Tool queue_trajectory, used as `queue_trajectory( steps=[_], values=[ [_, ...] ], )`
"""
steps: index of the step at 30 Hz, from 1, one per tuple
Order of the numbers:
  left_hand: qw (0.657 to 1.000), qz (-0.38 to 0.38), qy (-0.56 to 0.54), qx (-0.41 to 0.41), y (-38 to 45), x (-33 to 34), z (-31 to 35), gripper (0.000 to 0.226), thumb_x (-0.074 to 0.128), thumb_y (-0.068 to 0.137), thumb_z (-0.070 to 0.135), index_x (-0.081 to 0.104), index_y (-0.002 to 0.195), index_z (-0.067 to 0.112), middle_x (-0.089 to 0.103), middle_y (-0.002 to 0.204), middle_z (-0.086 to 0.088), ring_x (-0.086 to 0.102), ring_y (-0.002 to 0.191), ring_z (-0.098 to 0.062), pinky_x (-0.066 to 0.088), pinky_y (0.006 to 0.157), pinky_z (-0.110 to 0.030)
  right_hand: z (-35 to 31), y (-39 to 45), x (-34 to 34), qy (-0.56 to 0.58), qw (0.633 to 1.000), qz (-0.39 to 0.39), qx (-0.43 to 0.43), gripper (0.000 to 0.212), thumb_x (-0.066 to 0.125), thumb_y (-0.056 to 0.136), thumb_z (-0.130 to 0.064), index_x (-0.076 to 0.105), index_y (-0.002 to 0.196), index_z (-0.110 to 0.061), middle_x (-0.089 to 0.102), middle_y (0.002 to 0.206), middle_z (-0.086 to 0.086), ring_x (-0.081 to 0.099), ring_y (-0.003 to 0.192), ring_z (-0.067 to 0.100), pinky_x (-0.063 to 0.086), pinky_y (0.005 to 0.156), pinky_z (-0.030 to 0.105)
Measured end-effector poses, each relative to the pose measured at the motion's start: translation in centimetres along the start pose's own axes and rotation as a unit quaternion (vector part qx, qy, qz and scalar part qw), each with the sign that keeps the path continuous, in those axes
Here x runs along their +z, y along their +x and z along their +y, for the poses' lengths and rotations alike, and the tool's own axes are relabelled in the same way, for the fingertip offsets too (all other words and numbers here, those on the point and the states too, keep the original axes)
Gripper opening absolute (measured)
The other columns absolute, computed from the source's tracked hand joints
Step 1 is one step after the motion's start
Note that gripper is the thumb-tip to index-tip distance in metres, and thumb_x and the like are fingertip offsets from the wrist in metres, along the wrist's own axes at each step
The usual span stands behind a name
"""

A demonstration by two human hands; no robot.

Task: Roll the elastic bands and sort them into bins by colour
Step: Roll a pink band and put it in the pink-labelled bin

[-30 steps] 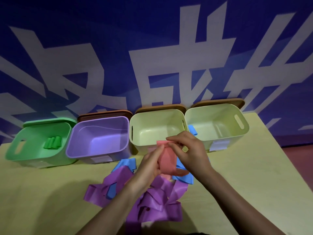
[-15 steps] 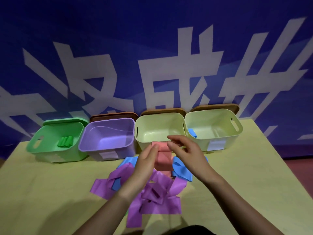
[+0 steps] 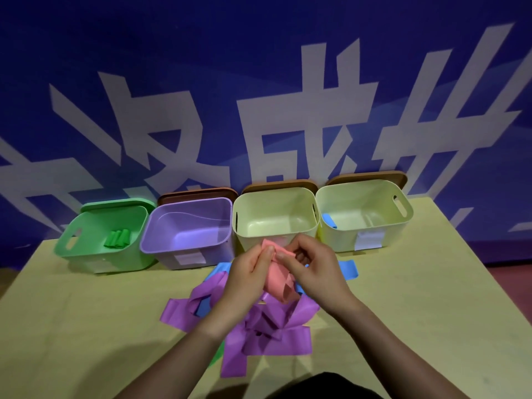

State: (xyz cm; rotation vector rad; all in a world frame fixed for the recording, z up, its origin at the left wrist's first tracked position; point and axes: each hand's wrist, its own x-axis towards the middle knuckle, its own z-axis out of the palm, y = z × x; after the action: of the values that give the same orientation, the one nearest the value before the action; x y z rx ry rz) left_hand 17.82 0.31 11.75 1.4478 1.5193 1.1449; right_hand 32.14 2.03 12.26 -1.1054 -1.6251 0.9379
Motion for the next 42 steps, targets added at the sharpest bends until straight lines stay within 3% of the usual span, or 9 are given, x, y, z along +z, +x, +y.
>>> queue_trajectory(
  steps=[7, 10, 15, 20, 23, 26, 29, 33, 42],
  values=[
    [0.974, -0.012, -0.186, -0.128, -0.2, 0.1, 0.6, 0.021, 0.057, 0.093, 0.026, 0.073, 0.095, 0.012, 0.073, 0.095, -0.009, 0.066, 0.092, -0.021, 0.049, 0.084, -0.036, 0.5, 0.6, -0.2, -0.04, 0.997, 0.029, -0.057, 0.019, 0.07, 0.079, -0.025, 0.062, 0.08, -0.043, 0.061, 0.073, -0.006, 0.052, 0.066, 0.01, 0.04, 0.061, 0.018],
    [0.948, -0.032, -0.249, -0.196, -0.3, 0.1, 0.5, 0.042, 0.067, 0.083, 0.045, 0.072, 0.104, 0.01, 0.07, 0.107, -0.018, 0.065, 0.105, -0.034, 0.047, 0.093, -0.056, 0.5, 1.0, -0.3, -0.071, 0.993, 0.033, -0.083, 0.012, 0.07, 0.081, -0.02, 0.069, 0.088, -0.03, 0.06, 0.076, -0.006, 0.053, 0.069, 0.009, 0.041, 0.065, 0.017],
    [0.948, -0.032, -0.242, -0.204, 0.0, 0.5, 1.0, 0.029, 0.053, 0.089, 0.037, 0.076, 0.095, 0.02, 0.072, 0.103, -0.01, 0.064, 0.1, -0.025, 0.045, 0.091, -0.042, 0.8, 1.3, -0.7, -0.111, 0.983, -0.017, -0.147, 0.026, 0.067, 0.084, -0.012, 0.066, 0.1, -0.032, 0.052, 0.085, -0.007, 0.053, 0.076, 0.003, 0.045, 0.07, 0.018],
    [0.943, -0.003, -0.267, -0.201, -0.4, 0.6, 0.5, 0.028, 0.049, 0.097, 0.027, 0.07, 0.108, 0.012, 0.069, 0.11, -0.016, 0.064, 0.107, -0.031, 0.046, 0.098, -0.053, 0.7, 1.3, -1.5, -0.124, 0.974, -0.077, -0.175, 0.032, 0.05, 0.082, -0.013, 0.071, 0.106, -0.022, 0.056, 0.1, -0.003, 0.055, 0.096, 0.007, 0.045, 0.084, 0.019],
    [0.947, 0.007, -0.26, -0.189, -0.6, 0.6, 0.7, 0.025, 0.057, 0.091, 0.032, 0.069, 0.107, 0.017, 0.068, 0.114, -0.016, 0.062, 0.108, -0.031, 0.044, 0.095, -0.046, 0.3, 0.8, -1.7, -0.026, 0.99, -0.093, -0.1, 0.038, 0.045, 0.083, -0.016, 0.07, 0.111, -0.023, 0.06, 0.105, -0.002, 0.057, 0.103, 0.009, 0.043, 0.088, 0.016],
    [0.956, -0.011, -0.232, -0.179, -0.7, 0.8, 0.6, 0.036, 0.061, 0.076, 0.048, 0.07, 0.105, 0.029, 0.07, 0.111, -0.008, 0.062, 0.11, -0.031, 0.046, 0.095, -0.05, -0.1, 0.3, -1.5, 0.045, 0.997, -0.056, 0.024, 0.025, 0.056, 0.09, -0.026, 0.066, 0.112, -0.028, 0.065, 0.097, -0.012, 0.061, 0.093, 0.004, 0.047, 0.082, 0.018],
    [0.966, -0.022, -0.208, -0.152, -1.1, 0.8, 1.1, 0.016, 0.054, 0.095, 0.024, 0.068, 0.103, 0.023, 0.071, 0.107, -0.007, 0.065, 0.103, -0.026, 0.048, 0.093, -0.043, -0.3, 0.3, -1.2, 0.078, 0.988, -0.077, 0.106, 0.011, 0.065, 0.09, -0.017, 0.069, 0.089, -0.027, 0.065, 0.068, -0.018, 0.057, 0.065, -0.001, 0.045, 0.067, 0.019],
    [0.966, -0.01, -0.204, -0.16, -1.6, 1.3, 1.6, 0.016, 0.051, 0.097, 0.021, 0.066, 0.093, 0.018, 0.067, 0.08, -0.001, 0.06, 0.075, -0.013, 0.048, 0.066, -0.021, -0.2, 0.1, -1.0, 0.139, 0.979, -0.045, 0.139, 0.018, 0.066, 0.087, -0.006, 0.064, 0.072, -0.015, 0.059, 0.06, -0.006, 0.053, 0.059, 0.009, 0.042, 0.061, 0.023],
    [0.976, 0.044, -0.141, -0.159, -1.3, 2.2, 2.6, 0.028, 0.048, 0.097, 0.038, 0.067, 0.082, 0.022, 0.07, 0.091, -0.013, 0.066, 0.086, -0.027, 0.052, 0.076, -0.037, -0.4, -0.3, -0.5, -0.007, 0.999, 0.017, -0.029, 0.021, 0.062, 0.084, -0.022, 0.056, 0.071, -0.037, 0.054, 0.065, -0.016, 0.047, 0.061, 0.005, 0.034, 0.059, 0.013]
  ],
)
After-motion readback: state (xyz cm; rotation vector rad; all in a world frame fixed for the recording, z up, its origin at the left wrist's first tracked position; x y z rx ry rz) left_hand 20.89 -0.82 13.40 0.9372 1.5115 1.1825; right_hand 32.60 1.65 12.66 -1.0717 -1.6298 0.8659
